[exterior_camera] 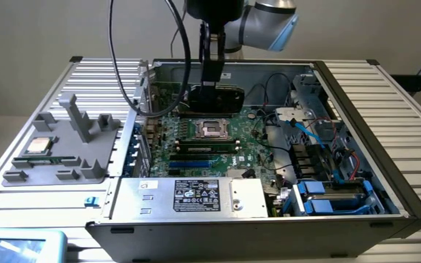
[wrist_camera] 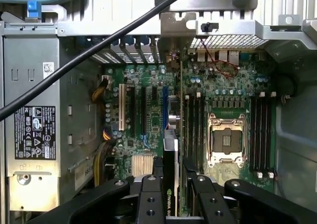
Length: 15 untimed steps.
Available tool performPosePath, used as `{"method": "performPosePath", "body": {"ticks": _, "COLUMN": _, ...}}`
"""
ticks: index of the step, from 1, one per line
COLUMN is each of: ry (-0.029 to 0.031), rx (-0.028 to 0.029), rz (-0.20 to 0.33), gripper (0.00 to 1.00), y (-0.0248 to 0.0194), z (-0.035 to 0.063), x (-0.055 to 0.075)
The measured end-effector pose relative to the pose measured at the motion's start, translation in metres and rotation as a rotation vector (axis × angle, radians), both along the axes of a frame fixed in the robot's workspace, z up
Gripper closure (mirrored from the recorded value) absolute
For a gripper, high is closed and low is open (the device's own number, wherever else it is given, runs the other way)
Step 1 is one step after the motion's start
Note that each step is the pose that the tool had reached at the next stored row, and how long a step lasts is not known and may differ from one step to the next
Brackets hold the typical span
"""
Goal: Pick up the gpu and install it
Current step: 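Insert the gpu into the slot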
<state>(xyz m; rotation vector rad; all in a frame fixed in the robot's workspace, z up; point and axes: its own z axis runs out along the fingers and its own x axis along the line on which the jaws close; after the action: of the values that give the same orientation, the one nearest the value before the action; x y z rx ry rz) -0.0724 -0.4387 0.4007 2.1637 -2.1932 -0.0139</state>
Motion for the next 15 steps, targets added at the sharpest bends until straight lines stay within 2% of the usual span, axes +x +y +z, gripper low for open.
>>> {"method": "performPosePath", "body": {"ticks": 9, "ry": 0.0, "rx": 0.0, "rz": 0.002, "gripper": 0.75, "y": -0.0002, "z": -0.0163, "x": -0.014}}
{"method": "performPosePath", "body": {"ticks": 11, "ry": -0.0001, "rx": 0.0, "rz": 0.003, "gripper": 0.75, "y": -0.0017, "z": -0.02, "x": -0.015}}
{"method": "performPosePath", "body": {"ticks": 15, "ry": 0.0, "rx": 0.0, "rz": 0.003, "gripper": 0.75, "y": -0.0078, "z": -0.0272, "x": -0.015}}
